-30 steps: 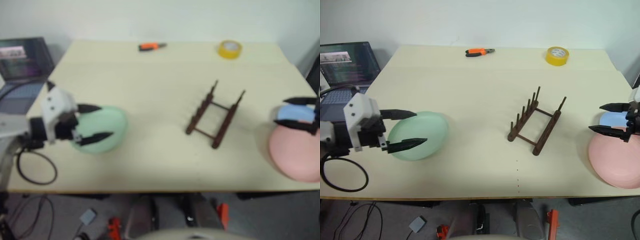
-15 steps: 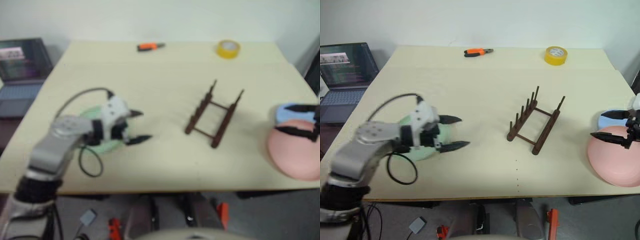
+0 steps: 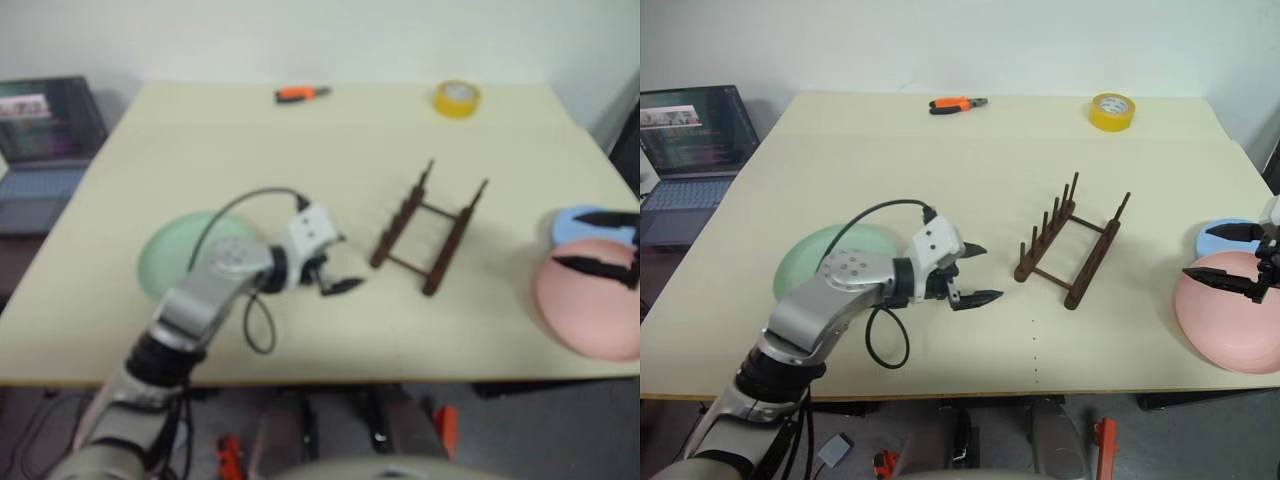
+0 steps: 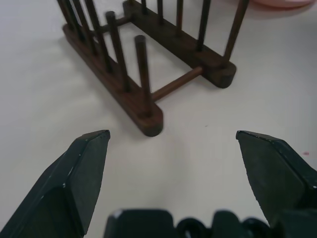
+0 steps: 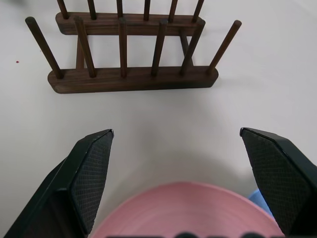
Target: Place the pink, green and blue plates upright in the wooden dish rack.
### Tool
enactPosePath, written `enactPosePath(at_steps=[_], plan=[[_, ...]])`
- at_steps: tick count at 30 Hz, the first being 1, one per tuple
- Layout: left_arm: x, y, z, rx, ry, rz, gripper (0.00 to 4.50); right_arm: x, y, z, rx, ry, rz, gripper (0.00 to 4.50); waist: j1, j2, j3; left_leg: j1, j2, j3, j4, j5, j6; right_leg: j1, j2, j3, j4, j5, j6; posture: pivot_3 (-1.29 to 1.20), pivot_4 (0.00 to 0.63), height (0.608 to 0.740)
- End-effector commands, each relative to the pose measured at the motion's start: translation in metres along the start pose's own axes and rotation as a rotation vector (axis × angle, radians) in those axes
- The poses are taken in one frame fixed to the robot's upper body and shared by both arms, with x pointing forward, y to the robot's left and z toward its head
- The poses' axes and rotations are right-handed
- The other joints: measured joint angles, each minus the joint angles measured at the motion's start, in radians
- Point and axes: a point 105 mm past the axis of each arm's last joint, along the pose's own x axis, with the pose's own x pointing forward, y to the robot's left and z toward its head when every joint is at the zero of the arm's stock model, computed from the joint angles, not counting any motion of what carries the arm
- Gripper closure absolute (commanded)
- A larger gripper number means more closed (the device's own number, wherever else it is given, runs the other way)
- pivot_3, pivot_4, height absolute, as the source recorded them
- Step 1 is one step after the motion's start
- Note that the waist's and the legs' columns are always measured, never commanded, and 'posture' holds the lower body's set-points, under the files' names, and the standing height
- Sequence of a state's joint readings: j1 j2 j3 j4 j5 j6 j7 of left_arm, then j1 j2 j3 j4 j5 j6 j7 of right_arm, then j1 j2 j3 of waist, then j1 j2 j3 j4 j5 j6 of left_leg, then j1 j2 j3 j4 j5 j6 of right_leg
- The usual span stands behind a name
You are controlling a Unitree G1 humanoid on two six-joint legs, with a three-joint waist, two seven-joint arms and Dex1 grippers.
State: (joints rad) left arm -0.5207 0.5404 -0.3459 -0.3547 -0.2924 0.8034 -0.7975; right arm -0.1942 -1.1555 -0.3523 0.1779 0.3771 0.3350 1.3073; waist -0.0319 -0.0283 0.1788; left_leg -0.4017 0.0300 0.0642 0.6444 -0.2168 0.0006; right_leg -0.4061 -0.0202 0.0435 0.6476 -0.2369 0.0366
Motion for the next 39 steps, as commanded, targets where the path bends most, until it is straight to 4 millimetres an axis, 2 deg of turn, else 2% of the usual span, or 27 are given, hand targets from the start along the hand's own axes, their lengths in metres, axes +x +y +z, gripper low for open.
enactPosePath(at_steps=[1,7,11,21,32,39], plan=[[0.011,-0.02,0.013,0.041,-0.02,-0.076,0.0,-0.008,-0.004,0.014,-0.04,-0.037,-0.027,0.02,0.0,0.0,0.0,0.0,0.0,0.0,0.0,0.0,0.0,0.0,0.0,0.0,0.0,0.0,0.0,0.0,0.15,0.74],[0.039,-0.041,0.022,0.027,-0.023,-0.137,0.0,-0.006,-0.003,0.016,-0.043,-0.037,-0.023,0.02,0.002,0.0,0.0,0.0,-0.001,-0.001,0.001,0.0,0.0,0.001,0.0,0.0,0.0,0.0,0.0,0.0,0.15,0.74],[0.059,-0.048,0.024,0.012,-0.01,-0.144,0.0,-0.007,-0.002,0.018,-0.045,-0.033,-0.021,0.02,0.001,0.0,0.0,0.0,-0.001,-0.001,0.001,0.0,0.0,0.001,0.0,0.0,0.0,0.0,0.0,0.0,0.15,0.74],[0.094,-0.041,0.027,-0.038,0.034,-0.066,0.0,-0.013,0.001,0.017,-0.04,-0.019,-0.03,0.02,0.001,0.0,0.0,0.0,-0.002,-0.003,0.001,0.0,0.0,0.001,0.0,0.0,-0.001,0.0,0.0,0.0,0.15,0.74],[0.123,-0.048,0.037,-0.041,0.036,-0.064,0.0,-0.022,0.005,0.018,-0.034,-0.008,-0.053,0.02,0.002,0.0,0.0,-0.001,-0.003,-0.003,0.001,0.0,0.0,0.001,0.0,-0.001,-0.001,0.0,0.0,0.0,0.15,0.74],[0.136,-0.052,0.034,-0.025,0.088,-0.048,0.0,-0.022,0.008,0.02,-0.03,-0.011,-0.058,0.02,0.001,-0.001,0.001,-0.001,-0.003,-0.004,0.0,0.0,0.0,0.001,0.0,-0.001,-0.002,-0.001,0.0,0.0,0.15,0.74]])
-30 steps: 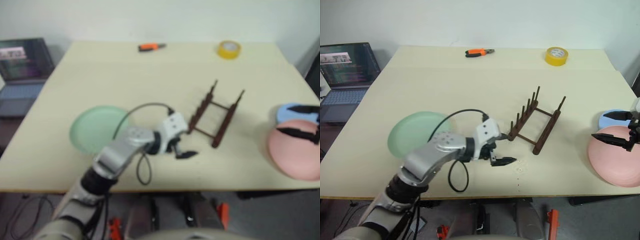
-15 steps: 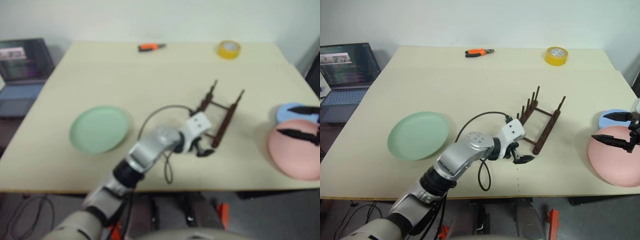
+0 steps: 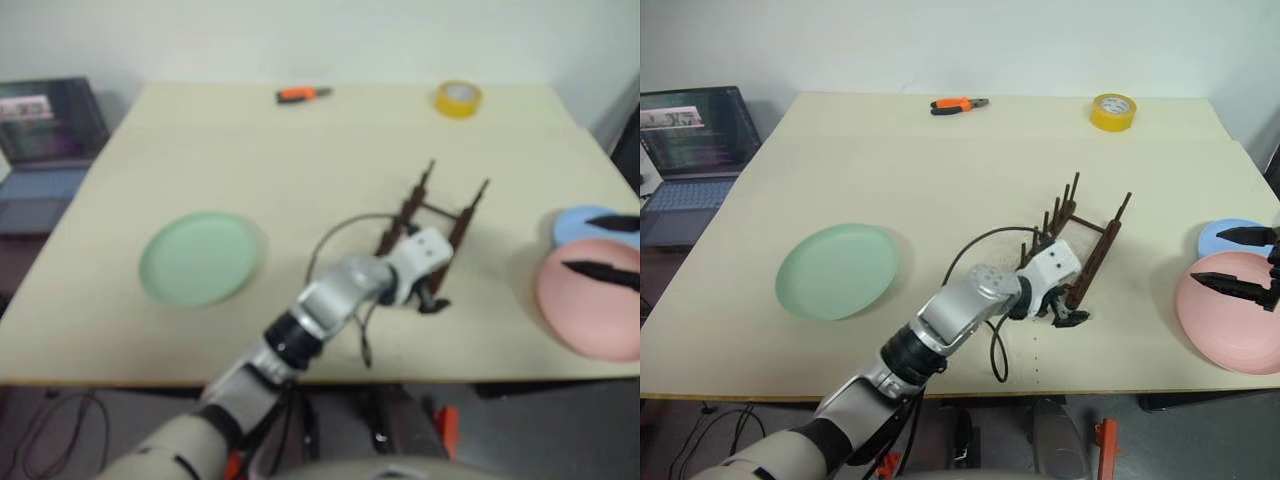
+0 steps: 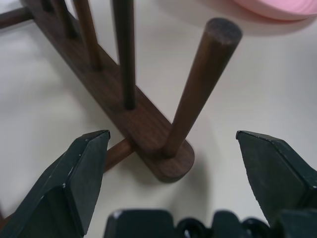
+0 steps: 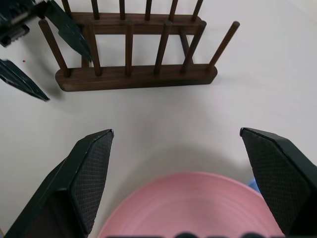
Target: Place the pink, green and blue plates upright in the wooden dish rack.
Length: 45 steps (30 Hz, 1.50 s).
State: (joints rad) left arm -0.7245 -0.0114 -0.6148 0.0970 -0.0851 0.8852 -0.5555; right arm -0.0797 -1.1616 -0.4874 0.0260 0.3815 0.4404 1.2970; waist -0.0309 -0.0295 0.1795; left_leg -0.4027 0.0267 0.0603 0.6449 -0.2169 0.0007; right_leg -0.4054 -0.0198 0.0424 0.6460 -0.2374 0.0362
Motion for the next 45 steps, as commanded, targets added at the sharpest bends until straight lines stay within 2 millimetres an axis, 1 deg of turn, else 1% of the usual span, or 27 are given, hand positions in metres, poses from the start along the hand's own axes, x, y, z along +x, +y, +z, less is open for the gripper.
enactPosePath(at_steps=[1,5,7,8,10,13,18,24,28,32,38,41,45], plan=[[0.005,-0.003,0.011,0.046,-0.01,0.007,0.0,-0.007,-0.001,0.013,-0.03,-0.032,-0.026,0.02,0.0,0.0,0.0,0.0,0.0,0.0,0.0,0.0,0.0,0.0,0.0,0.0,0.0,0.0,0.0,0.0,0.15,0.74],[0.008,0.0,0.008,0.039,0.015,0.026,0.0,-0.007,0.0,0.013,-0.027,-0.034,-0.028,0.02,0.0,-0.001,0.001,0.0,0.0,0.0,0.0,0.0,0.0,0.0,0.0,0.0,0.0,0.0,-0.001,0.0,0.15,0.74],[0.007,0.001,0.006,0.034,0.022,0.03,0.36,-0.007,0.0,0.013,-0.025,-0.035,-0.03,0.0,0.0,-0.001,0.001,0.0,0.0,0.0,0.0,0.0,0.0,0.0,0.0,0.0,0.0,0.0,-0.001,0.0,0.15,0.74],[0.007,0.002,0.005,0.032,0.027,0.034,0.61,-0.006,0.0,0.012,-0.024,-0.036,-0.03,0.0,-0.001,-0.001,0.0,0.0,0.0,0.0,0.0,0.0,0.0,0.0,0.0,0.0,0.0,0.0,-0.001,0.0,0.15,0.74],[0.006,0.005,0.001,0.029,0.041,0.049,1.24,-0.005,0.0,0.012,-0.023,-0.038,-0.03,0.0,-0.001,0.0,0.0,0.0,0.0,0.0,0.0,0.0,0.0,0.0,0.0,0.0,0.0,0.0,-0.001,0.0,0.15,0.74],[0.005,0.01,-0.004,0.025,0.055,0.07,2.35,-0.001,0.0,0.011,-0.022,-0.044,-0.028,0.0,0.0,0.0,0.0,0.0,0.0,0.0,0.0,0.0,0.0,0.0,0.0,0.0,0.0,0.0,-0.001,0.0,0.15,0.74],[0.001,0.019,-0.008,0.021,0.063,0.096,3.51,0.004,-0.002,0.014,-0.026,-0.056,-0.025,0.0,0.0,0.0,0.0,0.0,0.0,0.0,0.001,0.0,0.0,0.001,0.0,0.0,0.0,-0.001,-0.002,0.0,0.15,0.74],[-0.015,0.035,-0.014,0.047,0.055,0.111,3.51,0.007,-0.005,0.016,-0.034,-0.063,-0.026,0.0,-0.003,0.0,0.0,0.0,0.0,0.0,0.0,0.0,0.0,0.0,0.0,0.001,0.0,-0.001,-0.002,0.0,0.15,0.74],[-0.034,0.052,-0.021,0.112,0.041,0.089,3.51,0.009,-0.006,0.017,-0.038,-0.069,-0.026,0.0,-0.007,0.001,-0.001,0.001,0.001,0.0,-0.001,0.0,0.0,0.0,0.002,0.0,0.001,0.0,-0.001,0.0,0.15,0.74],[-0.045,0.056,-0.021,0.142,0.018,0.037,3.51,0.009,-0.008,0.019,-0.042,-0.072,-0.029,0.0,-0.006,0.003,-0.002,0.001,0.001,0.0,-0.001,0.0,0.0,0.0,0.002,0.0,0.001,0.0,-0.001,0.0,0.15,0.74],[-0.053,0.053,-0.023,0.189,-0.009,-0.054,3.51,0.008,-0.01,0.02,-0.046,-0.074,-0.038,0.0,-0.001,0.003,-0.002,0.0,0.001,0.0,-0.001,0.0,0.0,0.0,0.0,0.001,-0.001,0.0,0.0,0.0,0.15,0.74],[-0.056,0.043,-0.022,0.247,-0.041,-0.141,3.51,0.008,-0.011,0.02,-0.048,-0.076,-0.047,0.0,0.001,0.003,-0.002,-0.001,0.001,0.0,-0.001,0.0,0.0,0.0,0.0,0.0,-0.001,0.0,0.0,0.0,0.15,0.74],[-0.057,0.042,-0.019,0.259,-0.051,-0.175,3.51,0.005,-0.012,0.02,-0.049,-0.075,-0.058,0.0,0.001,0.003,-0.002,-0.001,0.002,0.0,-0.001,0.0,0.0,-0.001,0.0,-0.001,-0.001,0.0,0.0,0.0,0.15,0.74]])
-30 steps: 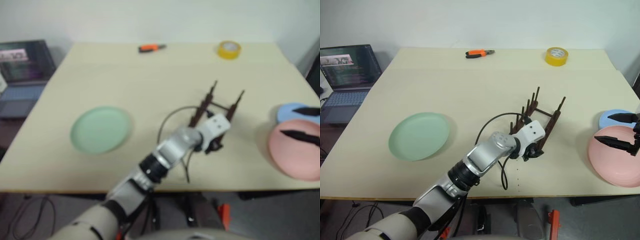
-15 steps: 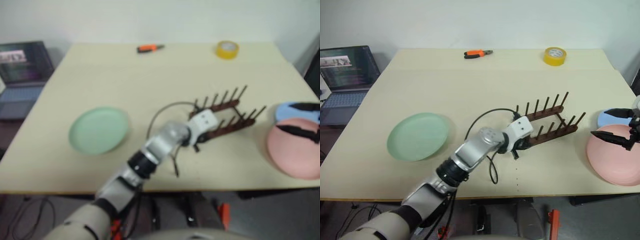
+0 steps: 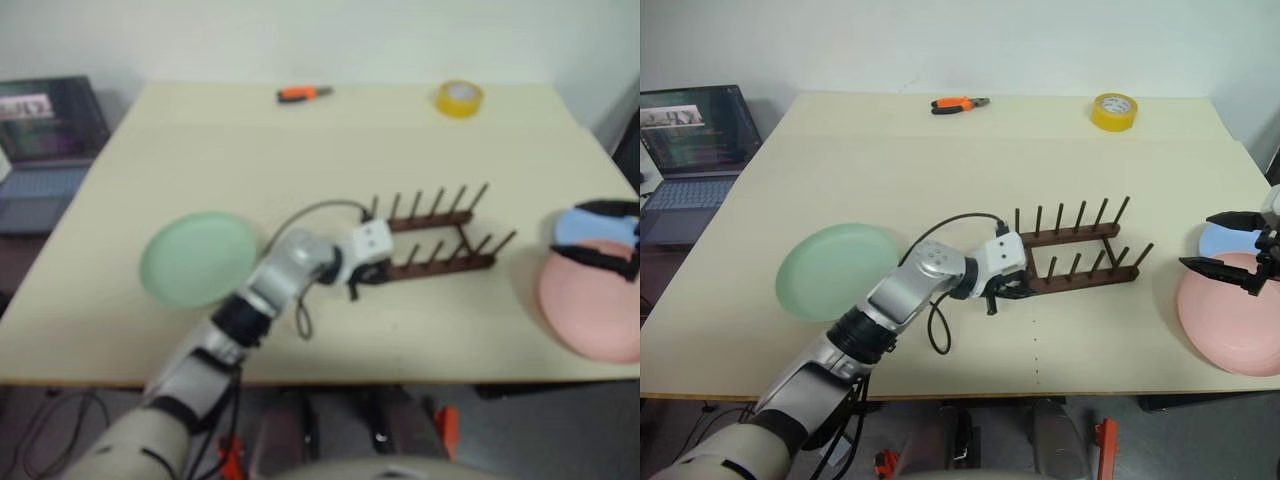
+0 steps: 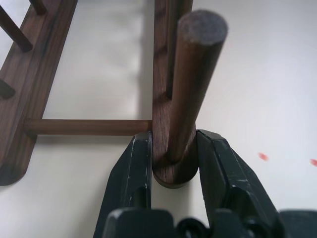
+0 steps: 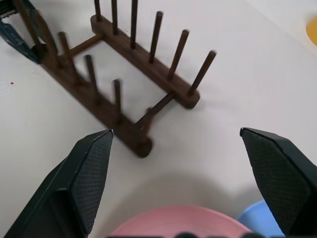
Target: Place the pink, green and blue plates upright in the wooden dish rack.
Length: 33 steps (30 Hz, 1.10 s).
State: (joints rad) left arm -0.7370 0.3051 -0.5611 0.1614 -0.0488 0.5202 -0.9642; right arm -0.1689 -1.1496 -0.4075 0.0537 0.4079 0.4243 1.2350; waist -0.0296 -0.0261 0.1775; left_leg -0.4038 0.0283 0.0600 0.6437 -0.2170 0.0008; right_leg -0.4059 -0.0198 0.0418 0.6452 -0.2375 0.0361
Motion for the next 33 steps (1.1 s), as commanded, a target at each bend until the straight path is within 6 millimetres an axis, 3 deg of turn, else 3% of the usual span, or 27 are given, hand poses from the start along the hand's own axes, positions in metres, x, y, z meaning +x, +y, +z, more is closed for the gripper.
enactPosePath(at_steps=[1,9,20,33], plan=[[-0.002,-0.001,0.017,0.054,-0.061,-0.036,3.51,-0.008,-0.006,0.009,-0.037,-0.02,-0.041,0.0,0.0,0.0,0.0,0.0,0.0,0.0,0.0,0.0,0.0,0.0,0.0,0.0,0.0,0.0,0.0,0.0,0.15,0.74],[0.003,0.007,0.012,0.077,-0.024,-0.016,3.51,-0.011,-0.007,0.006,-0.034,-0.02,-0.056,0.0,-0.001,0.0,0.0,0.0,0.0,0.0,0.001,0.0,0.0,0.0,0.0,0.0,0.0,0.0,0.0,0.0,0.15,0.74],[0.026,0.018,0.024,0.043,-0.004,0.051,3.51,-0.01,-0.001,0.006,-0.029,-0.03,-0.054,0.0,-0.001,-0.001,0.0,-0.001,-0.001,0.0,0.001,0.0,0.0,0.0,0.0,0.0,0.0,0.001,0.001,0.0,0.15,0.74],[0.017,0.02,0.019,0.053,0.007,0.035,3.51,-0.012,0.002,0.007,-0.023,-0.03,-0.059,0.0,-0.003,-0.001,0.0,0.0,0.0,0.0,0.001,0.0,0.0,0.0,0.001,0.0,0.0,0.001,0.001,0.0,0.15,0.74]])
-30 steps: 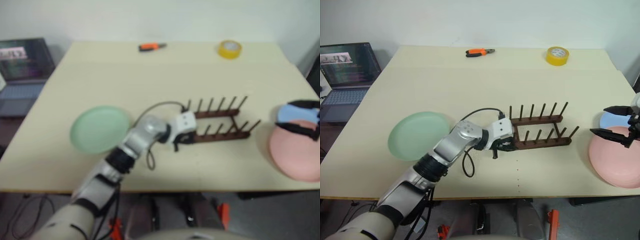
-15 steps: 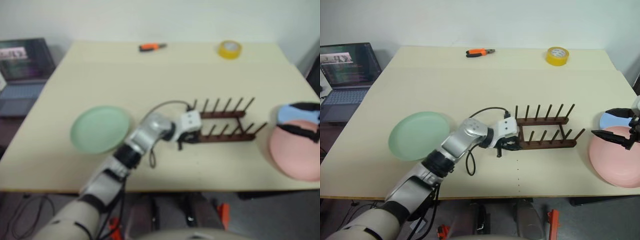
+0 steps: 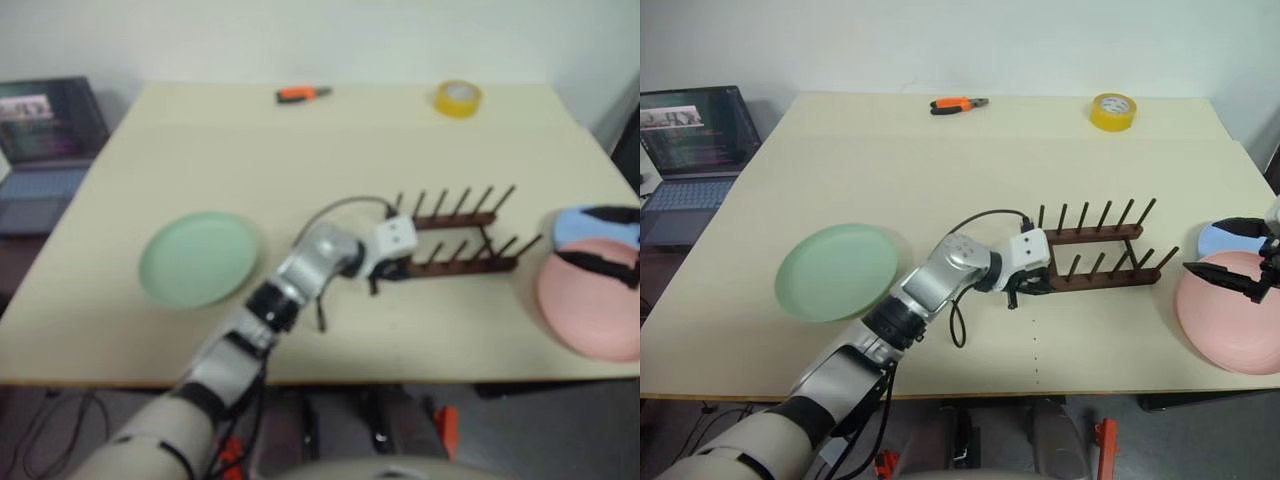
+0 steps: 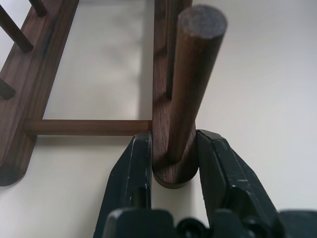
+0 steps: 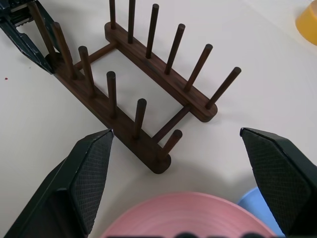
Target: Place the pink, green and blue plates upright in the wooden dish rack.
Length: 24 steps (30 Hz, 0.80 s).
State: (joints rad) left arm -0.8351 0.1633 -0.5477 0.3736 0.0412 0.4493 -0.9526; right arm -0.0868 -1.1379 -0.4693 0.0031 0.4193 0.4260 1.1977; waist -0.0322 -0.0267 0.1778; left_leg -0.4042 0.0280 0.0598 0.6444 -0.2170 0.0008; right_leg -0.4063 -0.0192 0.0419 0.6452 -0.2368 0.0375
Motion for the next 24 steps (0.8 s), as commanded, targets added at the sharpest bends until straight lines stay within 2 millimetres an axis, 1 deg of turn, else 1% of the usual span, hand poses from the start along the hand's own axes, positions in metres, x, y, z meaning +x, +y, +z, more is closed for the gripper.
enactPosePath(at_steps=[1,11,14,19,21,24], plan=[[-0.009,0.008,0.003,0.025,-0.001,0.023,3.51,-0.006,-0.002,0.012,-0.027,-0.032,-0.02,0.0,0.0,0.0,0.0,0.0,0.0,0.0,0.0,0.0,0.0,0.0,0.0,0.0,0.0,0.0,0.0,0.0,0.15,0.74],[-0.019,0.012,-0.004,0.041,0.021,0.025,3.51,-0.002,0.001,0.013,-0.023,-0.04,-0.005,0.0,0.0,0.0,0.0,0.0,0.0,0.0,0.0,0.0,0.0,0.0,0.0,0.0,0.0,0.0,0.0,0.0,0.15,0.74],[-0.019,0.017,-0.009,0.055,0.049,0.059,3.51,0.0,0.003,0.013,-0.02,-0.042,0.002,0.0,0.0,0.0,0.0,0.0,0.0,0.0,0.0,0.0,0.0,0.0,0.0,0.0,0.0,0.0,0.0,0.0,0.15,0.74],[-0.02,0.017,-0.008,0.051,0.048,0.063,3.51,0.002,0.005,0.012,-0.017,-0.044,0.007,0.0,0.0,0.0,0.0,0.0,0.0,0.0,0.0,0.0,0.0,0.0,0.0,0.0,0.0,0.0,0.0,0.0,0.15,0.74],[-0.02,0.02,-0.01,0.044,0.059,0.082,2.77,0.004,0.005,0.012,-0.016,-0.046,0.009,0.0,0.0,0.0,0.0,0.0,0.0,0.0,0.0,0.0,0.0,0.0,0.0,0.0,0.0,0.0,0.0,0.0,0.15,0.74],[-0.022,0.023,-0.011,0.051,0.07,0.096,1.87,0.005,0.005,0.013,-0.015,-0.049,0.013,0.0,0.0,0.0,0.0,0.0,0.0,0.0,0.0,0.0,0.0,0.0,0.0,0.0,0.0,0.0,0.0,0.0,0.15,0.74]])
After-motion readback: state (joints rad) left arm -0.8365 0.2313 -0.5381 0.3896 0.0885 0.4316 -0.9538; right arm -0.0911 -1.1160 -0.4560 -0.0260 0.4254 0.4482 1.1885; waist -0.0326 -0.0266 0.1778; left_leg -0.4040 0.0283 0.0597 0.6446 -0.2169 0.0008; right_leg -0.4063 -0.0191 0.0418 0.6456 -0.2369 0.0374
